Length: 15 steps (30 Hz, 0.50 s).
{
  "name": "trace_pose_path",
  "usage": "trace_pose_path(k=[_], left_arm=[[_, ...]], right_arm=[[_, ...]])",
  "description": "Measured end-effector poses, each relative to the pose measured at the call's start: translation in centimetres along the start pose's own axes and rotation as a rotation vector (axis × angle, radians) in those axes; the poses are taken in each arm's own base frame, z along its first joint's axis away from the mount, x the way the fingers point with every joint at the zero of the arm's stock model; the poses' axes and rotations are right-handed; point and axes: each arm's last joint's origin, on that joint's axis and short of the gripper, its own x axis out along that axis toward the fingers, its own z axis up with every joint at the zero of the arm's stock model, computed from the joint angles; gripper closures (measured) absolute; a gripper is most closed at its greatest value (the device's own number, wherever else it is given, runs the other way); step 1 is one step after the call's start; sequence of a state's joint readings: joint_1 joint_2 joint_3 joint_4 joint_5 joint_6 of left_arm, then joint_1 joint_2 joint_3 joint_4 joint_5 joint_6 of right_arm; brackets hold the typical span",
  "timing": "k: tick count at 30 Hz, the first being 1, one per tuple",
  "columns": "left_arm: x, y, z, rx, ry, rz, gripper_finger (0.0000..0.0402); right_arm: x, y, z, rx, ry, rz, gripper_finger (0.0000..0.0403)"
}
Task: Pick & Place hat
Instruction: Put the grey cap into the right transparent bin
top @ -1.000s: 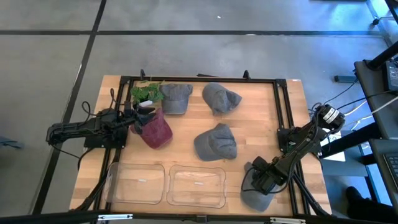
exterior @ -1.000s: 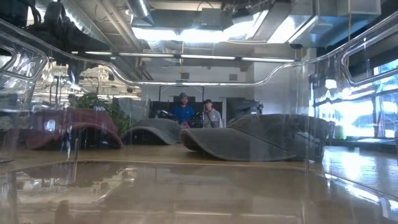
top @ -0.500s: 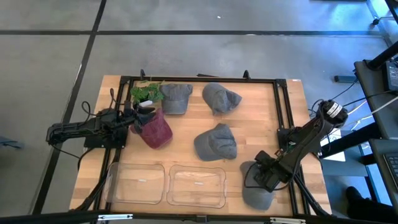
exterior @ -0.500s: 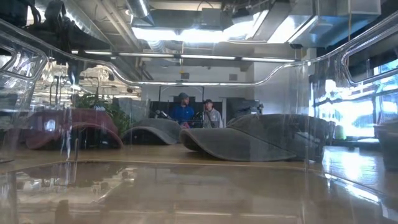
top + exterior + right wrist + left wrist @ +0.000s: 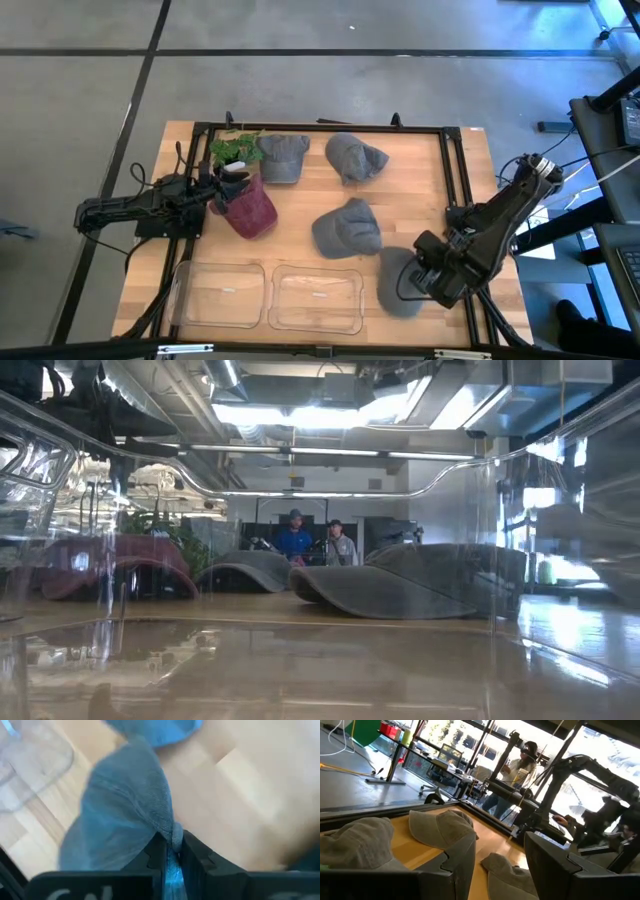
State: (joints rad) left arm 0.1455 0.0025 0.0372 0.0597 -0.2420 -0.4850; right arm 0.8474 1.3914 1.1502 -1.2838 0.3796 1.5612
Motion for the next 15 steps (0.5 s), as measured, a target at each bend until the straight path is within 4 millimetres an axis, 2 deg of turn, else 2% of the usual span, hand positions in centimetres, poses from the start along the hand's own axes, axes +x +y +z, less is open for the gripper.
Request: trace_pose_path(k=[5,15], left_arm=[[0.0,0.0,0.0,0.000,0.000,0.001,0.0240],[0.0,0.0,0.0,0.001,0.001,0.004,0.0239]], right_arm=[[-4.1,0.1,2.2,-0.076,-0.149,0.017,0.0364],[-9.7,1.0,7.5,-0.215,-0.389,0.156,0.0364]])
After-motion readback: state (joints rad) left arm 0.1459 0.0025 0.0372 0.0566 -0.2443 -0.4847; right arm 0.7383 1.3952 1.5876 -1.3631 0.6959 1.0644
